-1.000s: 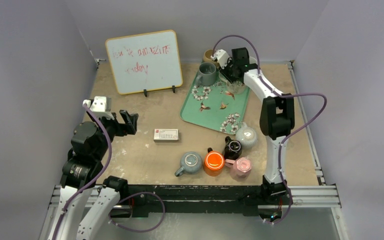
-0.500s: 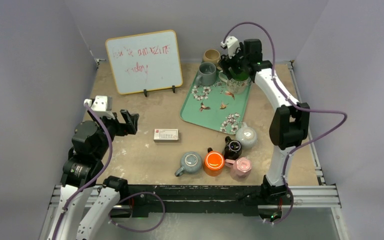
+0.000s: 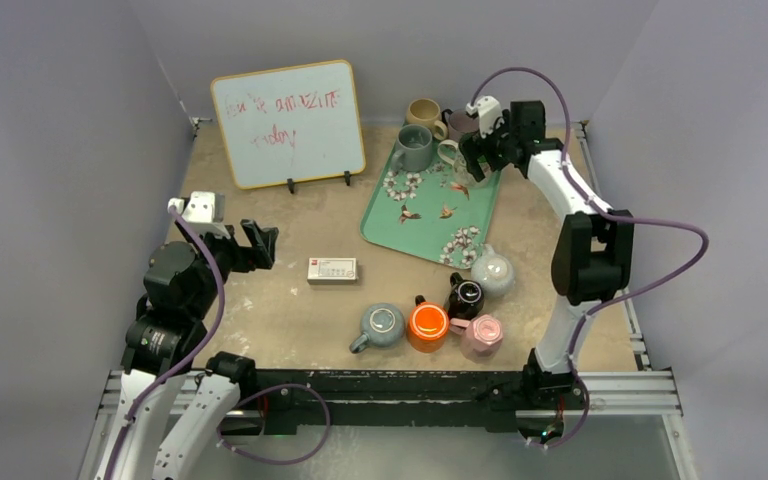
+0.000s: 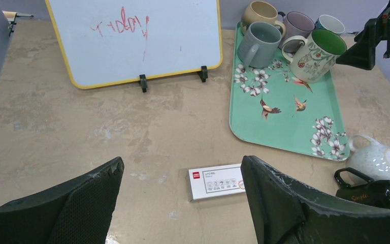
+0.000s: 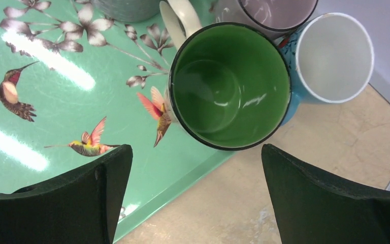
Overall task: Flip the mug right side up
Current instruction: Place the cup on the tray.
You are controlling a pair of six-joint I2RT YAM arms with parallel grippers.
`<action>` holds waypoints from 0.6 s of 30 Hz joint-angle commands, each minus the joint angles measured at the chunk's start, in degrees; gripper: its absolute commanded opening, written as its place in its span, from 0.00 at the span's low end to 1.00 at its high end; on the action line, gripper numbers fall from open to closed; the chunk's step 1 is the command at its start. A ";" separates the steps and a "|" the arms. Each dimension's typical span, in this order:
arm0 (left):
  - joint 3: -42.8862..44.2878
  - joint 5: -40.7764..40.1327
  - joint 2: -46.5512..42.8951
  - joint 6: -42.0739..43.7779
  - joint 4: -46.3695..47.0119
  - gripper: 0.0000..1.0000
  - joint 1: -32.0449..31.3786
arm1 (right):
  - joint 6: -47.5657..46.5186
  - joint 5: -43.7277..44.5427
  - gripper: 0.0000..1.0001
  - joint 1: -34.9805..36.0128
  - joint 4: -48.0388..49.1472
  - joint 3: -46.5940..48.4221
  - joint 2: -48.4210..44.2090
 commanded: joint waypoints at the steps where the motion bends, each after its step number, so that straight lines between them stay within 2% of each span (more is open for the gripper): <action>1: -0.19 0.53 -0.44 0.25 1.21 0.84 0.44 | -1.69 -0.76 0.99 -0.61 -0.33 -0.14 1.11; 18: -0.19 0.54 -0.20 0.25 1.27 0.84 0.51 | 0.14 -3.67 0.95 -1.32 -1.49 4.19 6.54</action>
